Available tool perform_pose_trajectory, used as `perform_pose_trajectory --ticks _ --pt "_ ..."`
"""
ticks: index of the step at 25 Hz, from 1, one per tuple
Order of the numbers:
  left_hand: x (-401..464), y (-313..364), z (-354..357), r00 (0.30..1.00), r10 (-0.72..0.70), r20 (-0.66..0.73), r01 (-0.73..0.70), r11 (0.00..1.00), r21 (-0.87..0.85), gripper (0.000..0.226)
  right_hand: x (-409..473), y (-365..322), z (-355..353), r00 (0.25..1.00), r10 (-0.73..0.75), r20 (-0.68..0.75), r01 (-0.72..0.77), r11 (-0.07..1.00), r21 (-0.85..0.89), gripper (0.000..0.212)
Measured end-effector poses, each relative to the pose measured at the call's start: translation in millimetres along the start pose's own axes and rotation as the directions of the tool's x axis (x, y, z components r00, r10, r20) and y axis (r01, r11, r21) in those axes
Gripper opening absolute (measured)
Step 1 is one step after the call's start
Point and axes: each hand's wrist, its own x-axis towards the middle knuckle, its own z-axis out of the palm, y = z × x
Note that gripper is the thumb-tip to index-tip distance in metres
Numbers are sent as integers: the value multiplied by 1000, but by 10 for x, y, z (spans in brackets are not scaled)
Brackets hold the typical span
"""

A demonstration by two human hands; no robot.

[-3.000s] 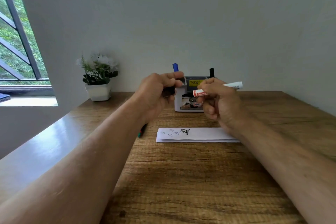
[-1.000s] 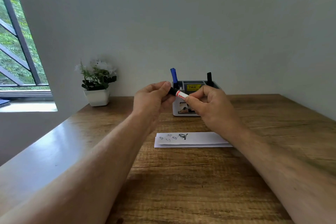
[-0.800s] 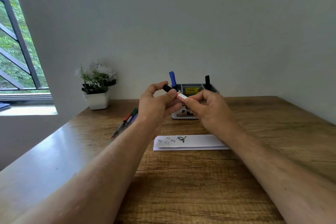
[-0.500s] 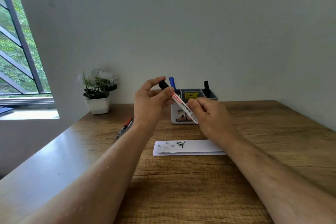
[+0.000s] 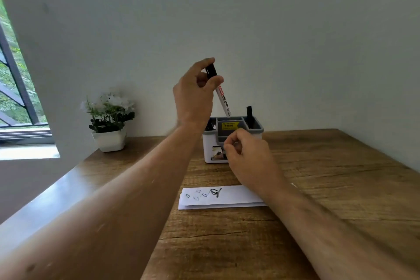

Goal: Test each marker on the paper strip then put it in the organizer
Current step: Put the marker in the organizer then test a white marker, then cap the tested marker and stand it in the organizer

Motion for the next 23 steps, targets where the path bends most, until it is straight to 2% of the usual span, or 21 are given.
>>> perform_pose_trajectory --ticks 4,7,13,18,21,23 --pt "114 -126 171 1000 18 20 -20 998 66 39 1 -11 15 999 -23 47 24 1000 -20 8" --pt "149 -240 234 997 -48 62 34 979 202 41 6 -21 16 998 -20 67 21 1000 -16 8" --pt "132 -402 336 957 -195 215 63 863 501 46 -4 -22 25 995 -27 98 30 999 -36 7" --pt "117 -302 318 962 -173 210 12 798 603 60 19 16 58 996 -36 87 40 998 -51 6" --pt "133 -191 186 975 -159 154 40 813 581 48 20 6 49 995 -25 94 29 998 -48 3" --pt "157 -84 36 966 -217 140 95 801 591 33 13 -19 25 994 -21 103 26 998 -49 2"
